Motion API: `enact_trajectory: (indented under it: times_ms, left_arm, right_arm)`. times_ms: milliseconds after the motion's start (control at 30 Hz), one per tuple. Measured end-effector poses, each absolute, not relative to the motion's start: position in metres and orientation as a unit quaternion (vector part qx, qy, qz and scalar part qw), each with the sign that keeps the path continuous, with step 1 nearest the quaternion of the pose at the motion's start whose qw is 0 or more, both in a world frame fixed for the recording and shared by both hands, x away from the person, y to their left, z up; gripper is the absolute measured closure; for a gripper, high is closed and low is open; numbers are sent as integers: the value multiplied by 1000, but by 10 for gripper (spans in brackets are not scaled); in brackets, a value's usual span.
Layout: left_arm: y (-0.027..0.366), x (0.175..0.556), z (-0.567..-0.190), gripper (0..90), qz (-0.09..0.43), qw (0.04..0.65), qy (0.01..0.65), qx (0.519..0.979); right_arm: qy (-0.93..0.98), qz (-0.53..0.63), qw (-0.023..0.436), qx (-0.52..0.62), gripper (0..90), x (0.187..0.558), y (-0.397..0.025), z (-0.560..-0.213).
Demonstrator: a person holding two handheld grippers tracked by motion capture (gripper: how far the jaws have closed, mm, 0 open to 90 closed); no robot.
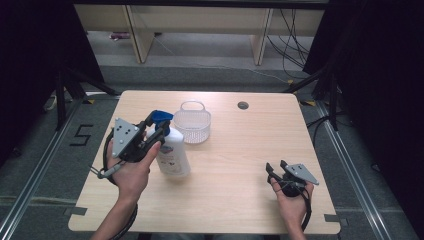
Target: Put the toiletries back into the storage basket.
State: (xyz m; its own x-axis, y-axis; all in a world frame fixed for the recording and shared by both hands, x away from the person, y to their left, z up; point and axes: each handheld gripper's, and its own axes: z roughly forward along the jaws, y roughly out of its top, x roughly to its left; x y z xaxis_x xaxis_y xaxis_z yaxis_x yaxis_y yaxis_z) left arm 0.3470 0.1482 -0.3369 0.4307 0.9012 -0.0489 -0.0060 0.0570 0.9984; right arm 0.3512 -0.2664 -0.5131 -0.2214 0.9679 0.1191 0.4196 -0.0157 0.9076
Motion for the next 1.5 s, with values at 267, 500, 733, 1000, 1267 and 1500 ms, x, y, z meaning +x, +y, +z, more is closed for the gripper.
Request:
enact_trajectory:
  times_ms: [267, 500, 733, 1000, 1267, 1500]
  left_arm:
    - [142, 355, -330, 599, 363, 621, 384, 579]
    - [134, 364, -323, 599, 362, 624, 378, 580]
    - [127, 370, -319, 599, 368, 624, 376, 578]
    - [125, 377, -316, 599, 370, 624, 382, 573]
    - [124, 383, -311, 598, 375, 622, 381, 572]
    - [122, 390, -306, 599, 378, 622, 385, 568]
  right_arm:
    - [643, 449, 312, 536, 417, 352, -269, -513]
    - [643, 458, 309, 531, 416, 353, -269, -514]
    - [644, 457, 312, 528, 414, 353, -269, -514]
    - [645, 453, 318, 527, 413, 352, -269, -514]
    - [642, 455, 315, 531, 413, 352, -268, -514]
    - [637, 458, 307, 539, 413, 351, -266, -514]
